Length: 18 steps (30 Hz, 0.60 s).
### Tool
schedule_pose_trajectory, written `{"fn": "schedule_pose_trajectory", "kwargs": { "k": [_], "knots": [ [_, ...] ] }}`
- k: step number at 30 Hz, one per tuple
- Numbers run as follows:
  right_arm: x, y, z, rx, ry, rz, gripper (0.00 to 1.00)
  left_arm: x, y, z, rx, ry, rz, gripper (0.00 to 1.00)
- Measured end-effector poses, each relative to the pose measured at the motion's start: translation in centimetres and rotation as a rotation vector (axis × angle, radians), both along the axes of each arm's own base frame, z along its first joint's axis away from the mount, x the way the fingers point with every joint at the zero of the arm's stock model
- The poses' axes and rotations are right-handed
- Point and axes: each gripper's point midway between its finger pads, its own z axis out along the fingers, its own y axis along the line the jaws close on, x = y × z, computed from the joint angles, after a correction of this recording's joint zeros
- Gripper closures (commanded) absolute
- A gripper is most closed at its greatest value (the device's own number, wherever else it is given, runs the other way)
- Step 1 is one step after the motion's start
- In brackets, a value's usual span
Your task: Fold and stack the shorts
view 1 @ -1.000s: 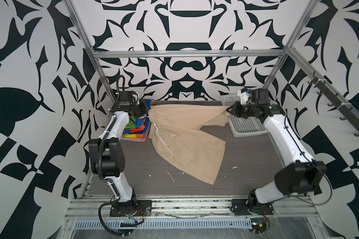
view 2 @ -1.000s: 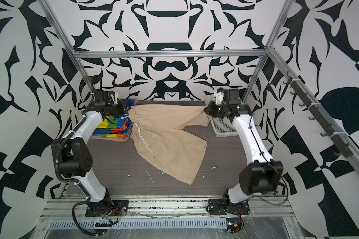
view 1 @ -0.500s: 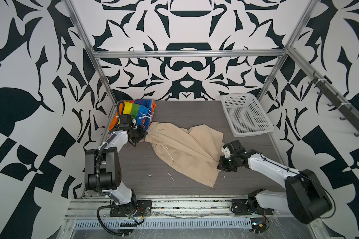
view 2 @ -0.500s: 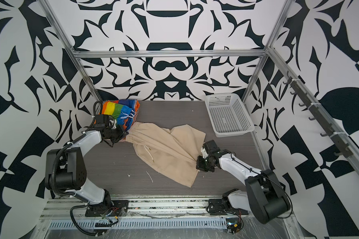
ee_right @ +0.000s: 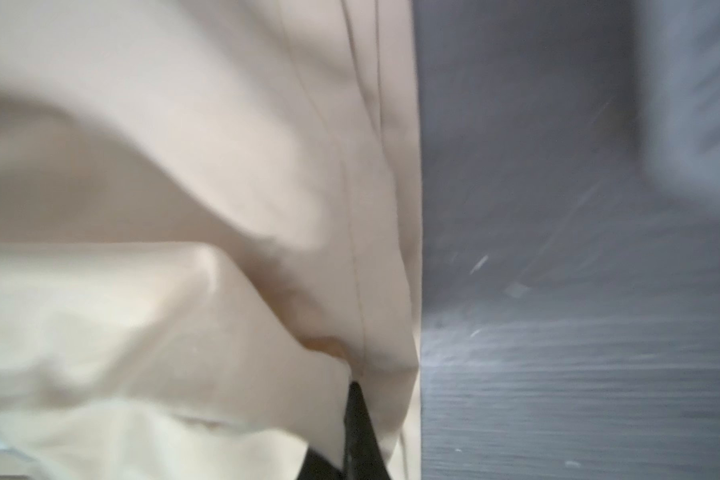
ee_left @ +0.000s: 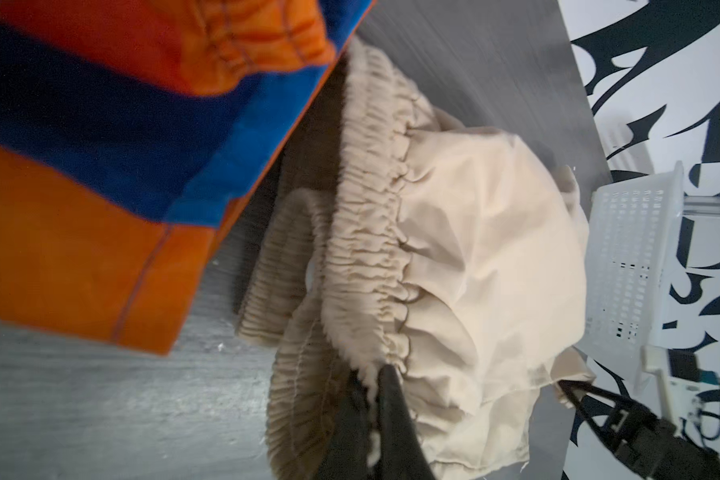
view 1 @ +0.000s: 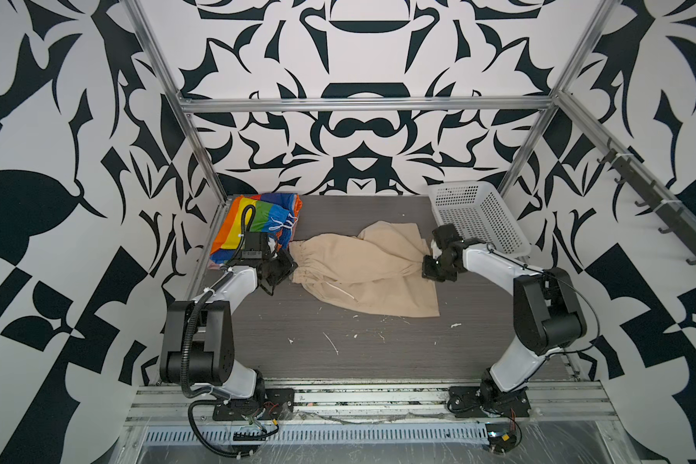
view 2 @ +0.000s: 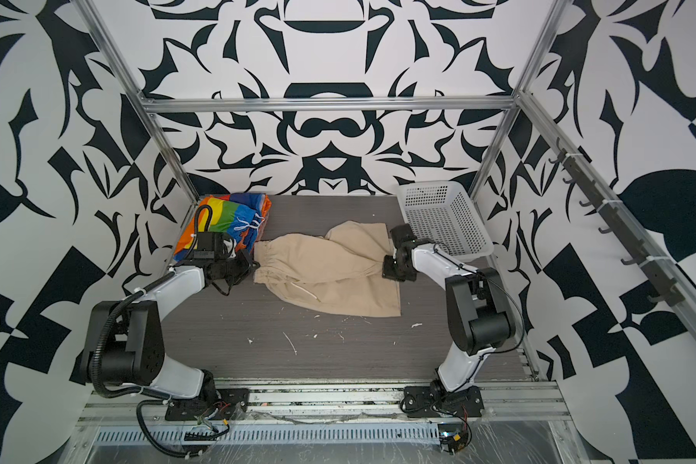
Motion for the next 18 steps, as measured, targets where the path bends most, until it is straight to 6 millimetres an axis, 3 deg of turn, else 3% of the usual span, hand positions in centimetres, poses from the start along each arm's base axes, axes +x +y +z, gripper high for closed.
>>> {"fn": "schedule_pose_trajectory", "kwargs": {
  "k": [3, 5, 7, 9, 14, 16, 18],
  "knots": [
    [1.1, -0.2, 6.7, -0.013, -0.155, 0.021, 1.00, 1.7, 0.9, 2.8, 0.016, -0.069, 0.018, 1.00],
    [-0.2, -0.5, 10.3, -0.013, -0.236, 0.037, 1.00, 2.2, 1.7, 4.4, 0.026, -0.113, 0.035, 1.00],
    [-2.4, -0.4, 11.8, -0.001, -0.285, 0.057, 1.00, 2.2, 2.5, 5.1, 0.026, -0.135, 0.053, 1.00],
    [-5.5, 0.0, 10.2, 0.011, -0.261, 0.092, 1.00, 1.5, 3.0, 4.9, 0.026, -0.138, 0.065, 1.00],
    [-13.2, 0.0, -1.1, -0.006, 0.056, 0.135, 1.00, -2.0, 3.1, -0.4, 0.017, -0.010, 0.072, 1.00],
    [-14.6, 0.0, -3.1, -0.021, 0.136, 0.135, 1.00, -3.3, 3.0, -2.2, 0.013, 0.042, 0.071, 1.00],
    [-14.7, 0.2, -3.4, -0.022, 0.148, 0.129, 1.00, -4.0, 3.2, -3.2, 0.021, 0.068, 0.076, 1.00]
  ]
}}
